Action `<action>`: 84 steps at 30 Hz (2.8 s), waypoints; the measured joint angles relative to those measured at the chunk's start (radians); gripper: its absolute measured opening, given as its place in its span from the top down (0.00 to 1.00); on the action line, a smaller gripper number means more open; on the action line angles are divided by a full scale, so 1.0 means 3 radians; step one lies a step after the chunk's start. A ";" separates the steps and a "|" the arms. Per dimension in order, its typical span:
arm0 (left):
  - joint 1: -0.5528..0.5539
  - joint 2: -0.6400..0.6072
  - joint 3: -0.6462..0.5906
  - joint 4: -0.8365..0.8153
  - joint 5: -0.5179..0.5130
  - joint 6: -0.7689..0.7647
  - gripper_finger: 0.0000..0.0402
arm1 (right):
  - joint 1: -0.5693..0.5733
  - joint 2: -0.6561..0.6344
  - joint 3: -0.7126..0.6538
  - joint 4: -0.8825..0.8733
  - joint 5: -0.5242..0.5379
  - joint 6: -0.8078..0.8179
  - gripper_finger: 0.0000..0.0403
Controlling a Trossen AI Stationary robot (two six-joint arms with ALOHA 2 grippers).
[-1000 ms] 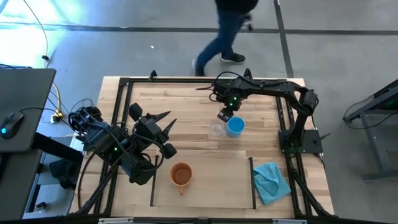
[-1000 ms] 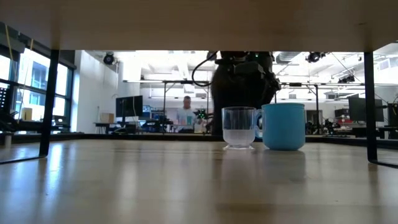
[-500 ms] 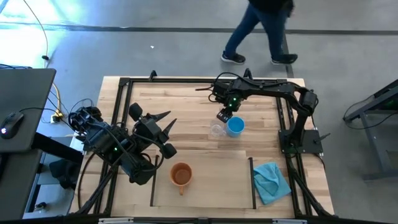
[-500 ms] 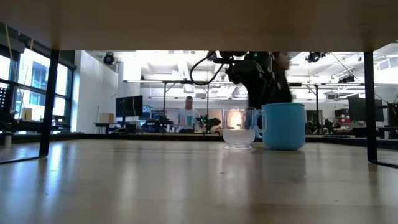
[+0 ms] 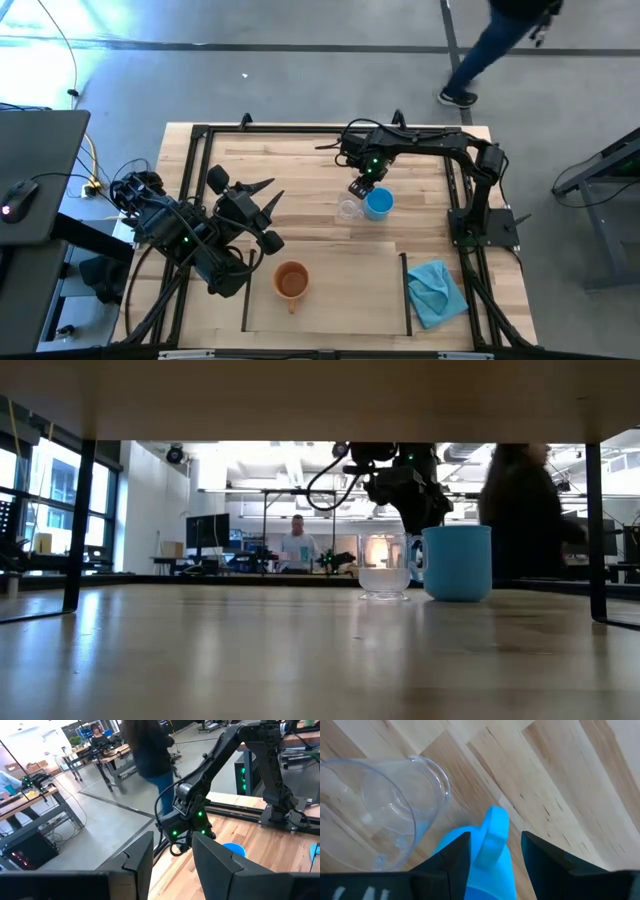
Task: Stack small to large cups/mugs on shelf
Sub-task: Put the blue mug on the shelf
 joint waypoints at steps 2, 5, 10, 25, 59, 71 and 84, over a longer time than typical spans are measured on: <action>-0.0001 0.0000 0.0000 0.0000 0.0001 0.0000 0.69 | 0.0000 0.0000 0.0000 0.0014 -0.0001 0.0000 0.59; -0.0001 0.0000 0.0000 0.0000 0.0000 0.0000 0.69 | -0.0002 0.0000 0.0000 0.0007 0.0001 -0.0013 0.59; 0.0000 0.0000 0.0000 0.0000 0.0000 0.0000 0.69 | -0.0032 0.0000 0.0000 0.0009 0.0035 -0.0014 0.68; -0.0001 0.0000 0.0000 0.0000 0.0001 0.0077 0.69 | -0.0142 0.0000 0.0001 0.0008 0.0068 -0.0257 0.96; 0.0000 0.0000 0.0000 0.0000 0.0001 0.0025 0.69 | -0.0049 0.0000 0.0318 0.0236 0.0426 -0.0943 0.96; 0.0000 0.0000 0.0000 0.0000 0.0001 -0.0004 0.69 | 0.0012 0.0019 0.0221 0.0123 0.0307 -0.1163 0.96; -0.0001 0.0000 0.0000 0.0000 0.0003 -0.0005 0.69 | 0.0037 0.0019 0.0202 0.0018 0.0270 -0.1367 0.96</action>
